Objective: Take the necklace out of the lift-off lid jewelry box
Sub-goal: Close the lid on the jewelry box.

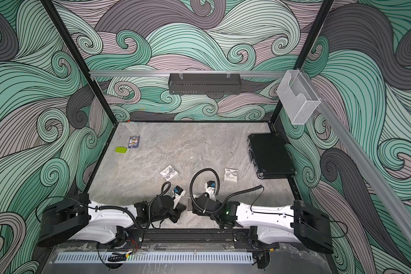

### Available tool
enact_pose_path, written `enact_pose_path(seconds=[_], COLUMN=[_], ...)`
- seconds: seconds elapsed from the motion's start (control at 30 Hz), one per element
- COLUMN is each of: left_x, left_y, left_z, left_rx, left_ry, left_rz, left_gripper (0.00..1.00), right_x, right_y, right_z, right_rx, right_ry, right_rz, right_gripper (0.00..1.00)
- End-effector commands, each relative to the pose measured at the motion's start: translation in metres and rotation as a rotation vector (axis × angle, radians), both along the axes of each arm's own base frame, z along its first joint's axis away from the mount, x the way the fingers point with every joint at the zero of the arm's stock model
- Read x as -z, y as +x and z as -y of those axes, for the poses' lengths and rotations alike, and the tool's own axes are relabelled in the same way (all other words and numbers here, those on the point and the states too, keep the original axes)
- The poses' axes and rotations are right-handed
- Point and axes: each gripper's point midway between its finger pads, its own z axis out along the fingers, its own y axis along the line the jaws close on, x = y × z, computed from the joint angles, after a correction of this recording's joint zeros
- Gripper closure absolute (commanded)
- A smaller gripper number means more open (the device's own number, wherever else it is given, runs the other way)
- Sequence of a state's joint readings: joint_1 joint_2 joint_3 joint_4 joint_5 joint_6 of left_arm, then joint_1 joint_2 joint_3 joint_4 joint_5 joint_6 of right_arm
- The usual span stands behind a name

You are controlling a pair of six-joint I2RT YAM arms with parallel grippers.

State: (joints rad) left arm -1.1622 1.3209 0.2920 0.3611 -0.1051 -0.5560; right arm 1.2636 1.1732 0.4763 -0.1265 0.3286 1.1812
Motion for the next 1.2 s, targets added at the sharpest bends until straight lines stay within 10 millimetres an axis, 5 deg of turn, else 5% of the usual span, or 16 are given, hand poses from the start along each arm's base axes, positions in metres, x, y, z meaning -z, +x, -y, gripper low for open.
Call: enact_pose_path(seconds=[0.0, 1.17], left_x=[-0.012, -0.017], left_y=[0.005, 0.006], left_z=[0.011, 0.005], left_rx=[-0.016, -0.032], left_ry=[-0.039, -0.03], left_rz=[0.015, 0.047], left_gripper=[1.0, 1.0], right_x=[0.0, 0.001], right_y=[0.004, 0.001], right_z=[-0.001, -0.04], right_rx=[0.036, -0.145], right_ry=[0.006, -0.058], right_rz=[0.025, 0.028], right_gripper=[0.19, 0.13])
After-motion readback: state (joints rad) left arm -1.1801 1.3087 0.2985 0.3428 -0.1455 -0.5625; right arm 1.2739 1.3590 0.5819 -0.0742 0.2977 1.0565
